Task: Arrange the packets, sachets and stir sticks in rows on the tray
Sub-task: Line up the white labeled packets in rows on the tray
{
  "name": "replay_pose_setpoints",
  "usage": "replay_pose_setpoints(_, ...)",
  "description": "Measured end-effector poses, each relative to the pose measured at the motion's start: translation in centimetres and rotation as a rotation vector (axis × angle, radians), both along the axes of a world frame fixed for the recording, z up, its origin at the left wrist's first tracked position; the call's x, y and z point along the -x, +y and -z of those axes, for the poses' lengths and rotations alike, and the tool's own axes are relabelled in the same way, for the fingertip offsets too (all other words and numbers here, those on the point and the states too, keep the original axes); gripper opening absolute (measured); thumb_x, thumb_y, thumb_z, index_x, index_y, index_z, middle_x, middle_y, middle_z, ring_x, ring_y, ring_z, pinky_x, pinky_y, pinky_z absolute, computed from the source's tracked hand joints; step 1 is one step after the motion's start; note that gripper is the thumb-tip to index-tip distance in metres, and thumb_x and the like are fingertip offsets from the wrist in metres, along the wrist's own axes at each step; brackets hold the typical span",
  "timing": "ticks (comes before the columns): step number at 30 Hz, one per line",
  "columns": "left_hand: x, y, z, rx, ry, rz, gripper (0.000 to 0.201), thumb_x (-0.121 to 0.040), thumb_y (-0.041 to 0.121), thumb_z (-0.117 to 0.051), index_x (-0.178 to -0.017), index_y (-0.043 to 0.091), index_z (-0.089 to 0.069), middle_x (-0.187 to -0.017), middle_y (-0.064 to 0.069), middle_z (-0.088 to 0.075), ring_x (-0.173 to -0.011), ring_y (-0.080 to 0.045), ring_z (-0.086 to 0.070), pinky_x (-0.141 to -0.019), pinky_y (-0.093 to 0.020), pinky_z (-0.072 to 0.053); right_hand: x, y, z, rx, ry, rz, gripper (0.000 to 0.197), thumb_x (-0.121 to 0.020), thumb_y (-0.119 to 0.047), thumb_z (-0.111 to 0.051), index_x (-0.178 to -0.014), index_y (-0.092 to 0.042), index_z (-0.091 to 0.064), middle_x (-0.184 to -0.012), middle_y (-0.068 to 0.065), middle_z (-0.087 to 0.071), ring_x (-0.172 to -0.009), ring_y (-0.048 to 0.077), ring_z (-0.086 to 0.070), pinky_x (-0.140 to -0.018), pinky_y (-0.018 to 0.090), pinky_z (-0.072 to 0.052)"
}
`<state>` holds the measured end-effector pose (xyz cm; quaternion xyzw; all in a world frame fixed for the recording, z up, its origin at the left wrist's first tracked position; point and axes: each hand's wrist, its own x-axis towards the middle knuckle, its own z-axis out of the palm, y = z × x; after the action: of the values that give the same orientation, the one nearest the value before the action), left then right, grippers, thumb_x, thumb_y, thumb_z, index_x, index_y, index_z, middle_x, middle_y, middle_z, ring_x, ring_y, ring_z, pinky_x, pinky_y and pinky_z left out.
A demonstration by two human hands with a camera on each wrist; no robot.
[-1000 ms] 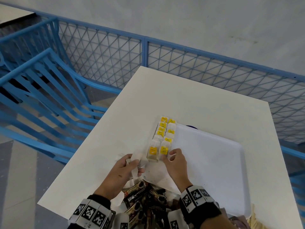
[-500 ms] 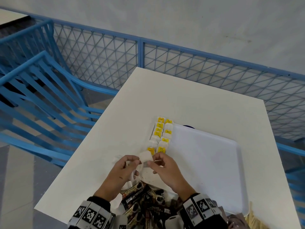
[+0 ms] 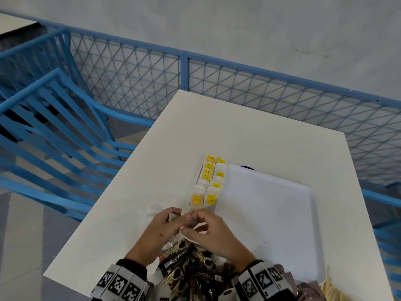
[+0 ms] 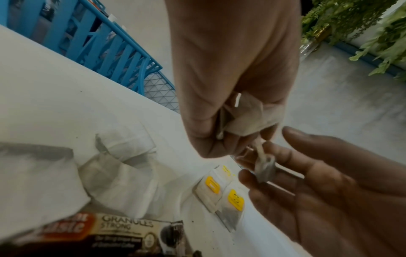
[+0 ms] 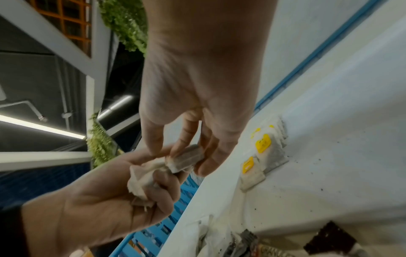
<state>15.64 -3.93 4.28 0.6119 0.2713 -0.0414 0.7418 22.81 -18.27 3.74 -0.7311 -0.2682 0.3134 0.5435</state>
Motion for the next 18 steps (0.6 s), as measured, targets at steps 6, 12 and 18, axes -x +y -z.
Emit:
replay_pose_setpoints(6, 0.7, 0.7, 0.2, 0.061, 0.006, -0.046, 0.020, -0.083, 0.027, -0.067, -0.077, 0.011, -0.057, -0.061, 0.000, -0.041, -0.055, -0.011, -0.039, -0.047, -0.019, -0.032, -0.9, -0.4, 0.8, -0.016, 0.320, 0.089, 0.017, -0.084, -0.003, -0.063, -0.088, -0.014, -0.052, -0.079, 0.002, -0.064, -0.071, 0.014, -0.061, -0.074, 0.025, -0.051)
replay_pose_setpoints(12, 0.7, 0.8, 0.5, 0.026, 0.049, -0.077, 0.019, -0.093, 0.021, -0.055, -0.092, 0.010, -0.070, -0.061, 0.001, -0.049, -0.057, -0.010, -0.046, -0.051, -0.020, -0.037, -0.6, 0.0, 1.8, 0.103, 0.343, 0.055, 0.019, -0.081, -0.004, -0.068, -0.090, -0.016, -0.057, -0.082, 0.002, -0.066, -0.073, 0.014, -0.062, -0.073, 0.024, -0.054)
replay_pose_setpoints(18, 0.9, 1.5, 0.7, 0.142, 0.072, -0.188, 0.018, -0.094, 0.014, -0.050, -0.108, 0.009, -0.060, -0.092, -0.008, -0.062, -0.072, -0.015, -0.047, -0.057, -0.023, -0.037, -1.3, 0.0, 3.5, 0.153, 0.346, 0.332, 0.024, -0.080, -0.003, -0.068, -0.084, -0.011, -0.046, -0.080, 0.009, -0.065, -0.066, 0.018, -0.060, -0.071, 0.030, -0.054)
